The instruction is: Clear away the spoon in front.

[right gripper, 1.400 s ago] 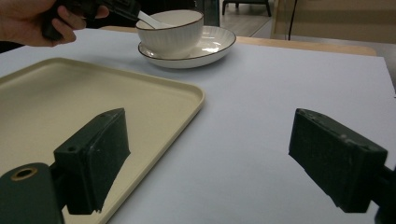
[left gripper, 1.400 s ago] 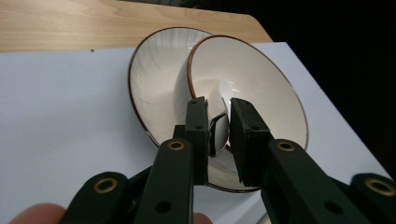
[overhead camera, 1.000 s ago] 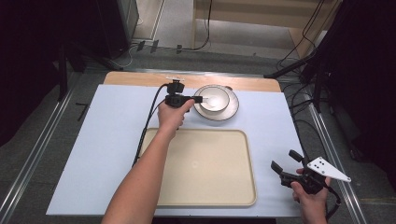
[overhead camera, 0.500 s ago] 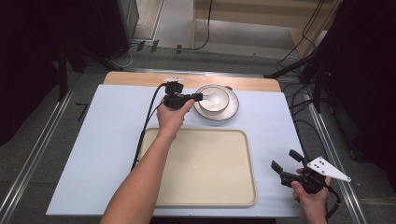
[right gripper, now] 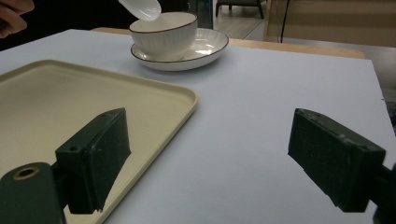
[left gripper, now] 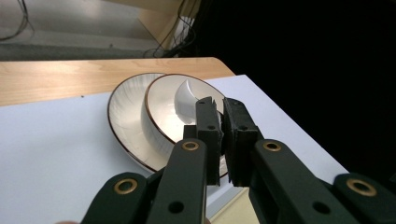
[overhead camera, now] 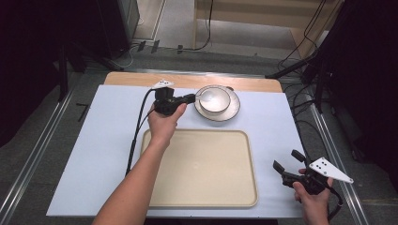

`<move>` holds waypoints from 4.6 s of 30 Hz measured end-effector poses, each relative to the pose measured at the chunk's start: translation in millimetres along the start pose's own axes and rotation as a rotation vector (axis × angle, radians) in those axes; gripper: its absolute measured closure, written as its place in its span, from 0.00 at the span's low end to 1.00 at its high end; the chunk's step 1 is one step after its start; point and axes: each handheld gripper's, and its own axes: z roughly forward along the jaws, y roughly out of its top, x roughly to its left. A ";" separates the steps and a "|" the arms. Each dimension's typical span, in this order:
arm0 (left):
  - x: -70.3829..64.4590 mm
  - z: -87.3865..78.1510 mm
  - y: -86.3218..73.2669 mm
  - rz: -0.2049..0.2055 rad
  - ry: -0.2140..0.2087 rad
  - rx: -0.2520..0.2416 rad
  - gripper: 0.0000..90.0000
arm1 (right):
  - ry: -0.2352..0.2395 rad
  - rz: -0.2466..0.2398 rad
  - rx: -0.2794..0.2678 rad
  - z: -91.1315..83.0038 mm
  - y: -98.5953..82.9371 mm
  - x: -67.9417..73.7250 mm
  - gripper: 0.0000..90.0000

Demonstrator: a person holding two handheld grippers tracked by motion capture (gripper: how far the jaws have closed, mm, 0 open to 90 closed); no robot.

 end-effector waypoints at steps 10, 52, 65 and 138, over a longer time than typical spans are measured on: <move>-0.2 -24.4 -8.4 0.012 0.031 -0.048 0.96 | 0.006 -0.017 -0.003 2.4 -0.4 2.9 0.14; -13.1 -95.0 -60.6 0.051 0.141 -0.136 0.96 | 0.067 -0.019 0.012 3.0 -0.2 7.0 0.00; -11.7 -117.6 -78.1 0.054 0.202 -0.167 0.96 | 0.068 -0.018 0.012 3.3 -0.3 6.6 0.00; -40.9 -167.7 -197.1 0.010 0.515 -0.264 0.96 | 0.068 -0.038 0.041 7.8 -3.2 10.4 0.00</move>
